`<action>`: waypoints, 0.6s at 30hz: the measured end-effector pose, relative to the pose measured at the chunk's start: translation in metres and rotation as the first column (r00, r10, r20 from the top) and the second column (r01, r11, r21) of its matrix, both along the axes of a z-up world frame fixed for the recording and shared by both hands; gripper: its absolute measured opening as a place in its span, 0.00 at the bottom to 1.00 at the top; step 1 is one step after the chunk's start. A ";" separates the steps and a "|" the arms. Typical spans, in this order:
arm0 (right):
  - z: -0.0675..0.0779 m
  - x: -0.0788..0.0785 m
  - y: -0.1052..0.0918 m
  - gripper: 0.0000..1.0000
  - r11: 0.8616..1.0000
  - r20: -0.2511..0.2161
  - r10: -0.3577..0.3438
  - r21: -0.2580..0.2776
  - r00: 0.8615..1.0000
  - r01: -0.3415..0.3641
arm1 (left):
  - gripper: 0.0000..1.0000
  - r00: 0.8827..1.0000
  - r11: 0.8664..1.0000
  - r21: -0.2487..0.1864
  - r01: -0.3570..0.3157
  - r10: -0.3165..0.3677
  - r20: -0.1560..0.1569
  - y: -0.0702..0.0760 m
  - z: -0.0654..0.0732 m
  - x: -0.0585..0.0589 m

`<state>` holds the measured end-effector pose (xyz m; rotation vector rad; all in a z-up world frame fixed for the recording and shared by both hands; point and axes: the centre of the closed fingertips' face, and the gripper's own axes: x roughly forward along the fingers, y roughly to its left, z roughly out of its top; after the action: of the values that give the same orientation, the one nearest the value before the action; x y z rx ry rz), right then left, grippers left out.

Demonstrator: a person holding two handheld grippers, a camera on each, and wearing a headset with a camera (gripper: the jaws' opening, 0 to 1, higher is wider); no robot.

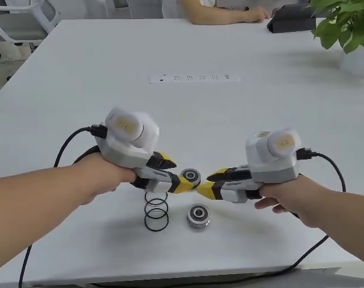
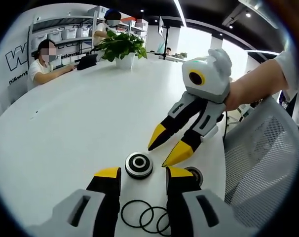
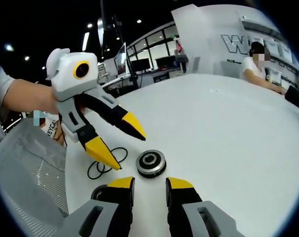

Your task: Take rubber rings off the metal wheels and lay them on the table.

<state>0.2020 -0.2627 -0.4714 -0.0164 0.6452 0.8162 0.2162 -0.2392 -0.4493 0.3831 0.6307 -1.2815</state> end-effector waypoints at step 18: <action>0.001 -0.001 0.002 0.23 1.000 0.000 0.003 0.003 1.000 -0.003 | 0.19 0.999 0.999 0.034 0.031 -0.031 0.012 -0.011 -0.009 0.002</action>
<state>0.2010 -0.2609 -0.4704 -0.0150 0.6442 0.8205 0.2185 -0.2502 -0.4581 0.4305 0.6387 -1.2982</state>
